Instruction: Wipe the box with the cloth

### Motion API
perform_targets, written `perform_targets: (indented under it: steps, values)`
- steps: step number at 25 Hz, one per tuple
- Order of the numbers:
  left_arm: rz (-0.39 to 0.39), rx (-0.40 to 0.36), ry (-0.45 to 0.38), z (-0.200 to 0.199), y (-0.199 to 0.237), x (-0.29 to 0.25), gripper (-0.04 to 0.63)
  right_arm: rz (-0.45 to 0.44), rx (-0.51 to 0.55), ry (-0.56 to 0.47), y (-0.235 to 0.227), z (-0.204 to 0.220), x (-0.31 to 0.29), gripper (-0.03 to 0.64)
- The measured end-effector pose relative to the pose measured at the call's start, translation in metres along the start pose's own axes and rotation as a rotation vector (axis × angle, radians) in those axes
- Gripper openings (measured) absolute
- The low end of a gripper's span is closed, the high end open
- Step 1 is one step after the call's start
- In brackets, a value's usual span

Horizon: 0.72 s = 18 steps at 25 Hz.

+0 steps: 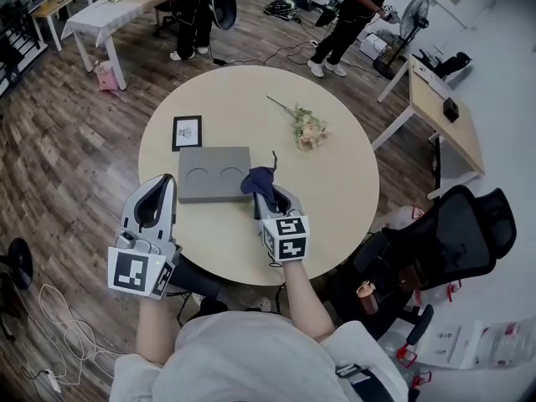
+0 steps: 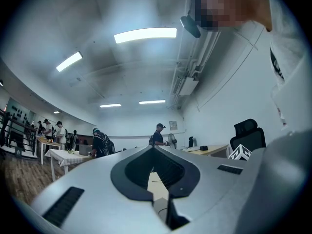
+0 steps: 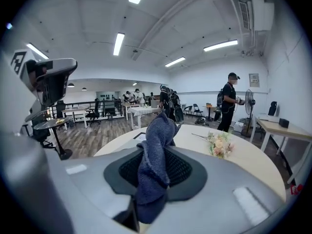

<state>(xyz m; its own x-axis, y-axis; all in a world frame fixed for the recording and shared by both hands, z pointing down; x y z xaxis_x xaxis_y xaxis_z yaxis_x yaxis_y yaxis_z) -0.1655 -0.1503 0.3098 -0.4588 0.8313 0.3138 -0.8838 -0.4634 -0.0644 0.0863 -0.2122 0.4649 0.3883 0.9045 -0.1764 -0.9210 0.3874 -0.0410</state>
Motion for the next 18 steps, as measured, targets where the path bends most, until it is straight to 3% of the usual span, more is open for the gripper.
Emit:
perform_targets:
  steps: [18]
  values:
    - [-0.029,-0.030,-0.075,-0.034,-0.062,0.006,0.002,-0.040,0.073,-0.258,-0.019,-0.080,0.083,0.101]
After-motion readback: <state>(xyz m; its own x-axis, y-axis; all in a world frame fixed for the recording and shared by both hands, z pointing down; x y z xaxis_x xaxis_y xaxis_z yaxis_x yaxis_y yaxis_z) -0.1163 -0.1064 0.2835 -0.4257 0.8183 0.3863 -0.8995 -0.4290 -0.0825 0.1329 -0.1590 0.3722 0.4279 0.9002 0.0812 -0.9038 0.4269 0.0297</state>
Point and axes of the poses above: the fingertips, and each gripper's own axes: x backward along the fingers, y to its left, z out of its underside, the point moved 7 cm from there along x, backward along the fingers, and after that the axes turned 11 degrees about -y, right-handed, at the moved point
